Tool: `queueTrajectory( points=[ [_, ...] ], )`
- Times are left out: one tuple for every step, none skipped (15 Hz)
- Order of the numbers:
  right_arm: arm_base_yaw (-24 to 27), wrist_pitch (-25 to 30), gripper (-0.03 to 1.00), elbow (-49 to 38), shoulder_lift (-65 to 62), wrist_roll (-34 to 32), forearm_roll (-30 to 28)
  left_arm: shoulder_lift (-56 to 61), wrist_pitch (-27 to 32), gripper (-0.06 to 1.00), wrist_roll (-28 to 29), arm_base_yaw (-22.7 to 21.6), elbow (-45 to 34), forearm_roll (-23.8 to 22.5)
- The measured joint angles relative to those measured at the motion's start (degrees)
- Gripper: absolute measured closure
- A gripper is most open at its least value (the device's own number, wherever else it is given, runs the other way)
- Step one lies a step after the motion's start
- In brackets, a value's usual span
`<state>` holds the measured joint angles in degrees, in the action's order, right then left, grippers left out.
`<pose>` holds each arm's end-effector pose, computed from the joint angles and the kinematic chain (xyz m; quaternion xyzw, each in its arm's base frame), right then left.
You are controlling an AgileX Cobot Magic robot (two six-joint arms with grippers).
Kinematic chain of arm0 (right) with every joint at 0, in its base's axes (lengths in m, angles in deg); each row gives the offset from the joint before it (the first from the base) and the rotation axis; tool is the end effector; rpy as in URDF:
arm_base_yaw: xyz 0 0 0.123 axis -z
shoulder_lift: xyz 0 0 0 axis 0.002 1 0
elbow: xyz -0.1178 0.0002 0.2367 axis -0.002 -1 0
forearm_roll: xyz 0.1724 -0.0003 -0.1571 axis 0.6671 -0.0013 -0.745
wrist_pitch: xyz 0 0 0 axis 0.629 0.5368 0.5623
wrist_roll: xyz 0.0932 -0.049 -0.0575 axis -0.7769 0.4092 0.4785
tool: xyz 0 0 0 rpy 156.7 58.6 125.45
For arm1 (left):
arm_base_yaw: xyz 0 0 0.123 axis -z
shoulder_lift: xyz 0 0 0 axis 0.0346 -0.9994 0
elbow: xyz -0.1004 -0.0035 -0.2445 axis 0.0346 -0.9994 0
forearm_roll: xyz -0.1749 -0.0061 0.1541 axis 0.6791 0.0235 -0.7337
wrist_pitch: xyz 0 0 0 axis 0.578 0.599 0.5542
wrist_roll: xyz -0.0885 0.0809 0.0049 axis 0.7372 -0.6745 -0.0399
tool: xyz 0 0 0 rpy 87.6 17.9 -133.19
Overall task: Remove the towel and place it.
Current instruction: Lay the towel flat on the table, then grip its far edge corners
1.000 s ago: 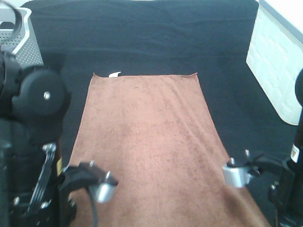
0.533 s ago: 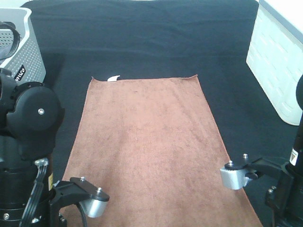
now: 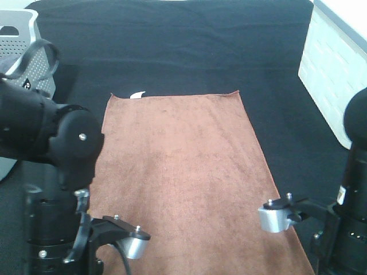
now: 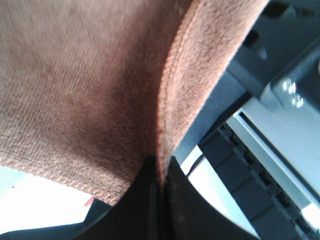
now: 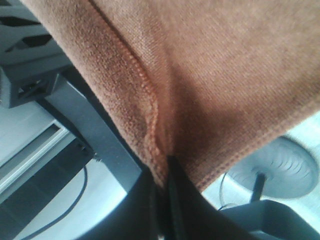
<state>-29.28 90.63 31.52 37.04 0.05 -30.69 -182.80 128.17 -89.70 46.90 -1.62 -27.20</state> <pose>0.1188 0.1208 0.1083 0.3073 -0.9107 -0.1692 0.2181 0.1216 -0.1944 0.0999 -0.3499 -0.8802 0.1196 0.2975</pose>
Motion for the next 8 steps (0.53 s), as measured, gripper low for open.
queueTrajectory(
  points=[
    [0.00, -0.46, 0.96, 0.00, 1.43, 0.00, 0.63, -1.09, 0.00, 0.94, 0.06, 0.00, 0.57, 0.06],
    [0.00, -1.32, 0.96, 0.00, 2.64, 0.00, 1.26, -2.41, 0.00, 0.94, 0.06, 0.00, 1.20, 0.11],
    [0.00, -1.66, 0.96, 0.00, 2.98, 0.00, 1.49, -3.67, -0.11, 0.94, 0.11, 0.00, 1.89, 0.63],
    [0.00, -1.78, 0.96, 0.00, 3.04, 0.00, 1.95, -4.24, -0.11, 0.94, 0.11, 0.00, 2.01, 1.20],
    [0.00, -1.78, 0.96, 0.00, 3.04, 0.00, 2.98, -4.58, -0.11, 0.94, 0.11, 0.00, 2.01, 1.55],
    [0.00, -1.78, 0.95, 0.00, 3.04, 0.00, 4.07, -4.64, -0.11, 0.94, 0.11, 0.00, 2.01, 1.89],
    [0.00, -1.72, 0.93, 0.00, 3.04, 0.00, 5.04, -4.64, -0.06, 0.94, 0.11, 0.00, 2.01, 2.12],
    [0.00, -1.72, 0.88, 0.00, 3.04, 0.00, 6.13, -4.64, -0.06, 0.91, 0.23, 0.00, 2.01, 2.41]
  ],
)
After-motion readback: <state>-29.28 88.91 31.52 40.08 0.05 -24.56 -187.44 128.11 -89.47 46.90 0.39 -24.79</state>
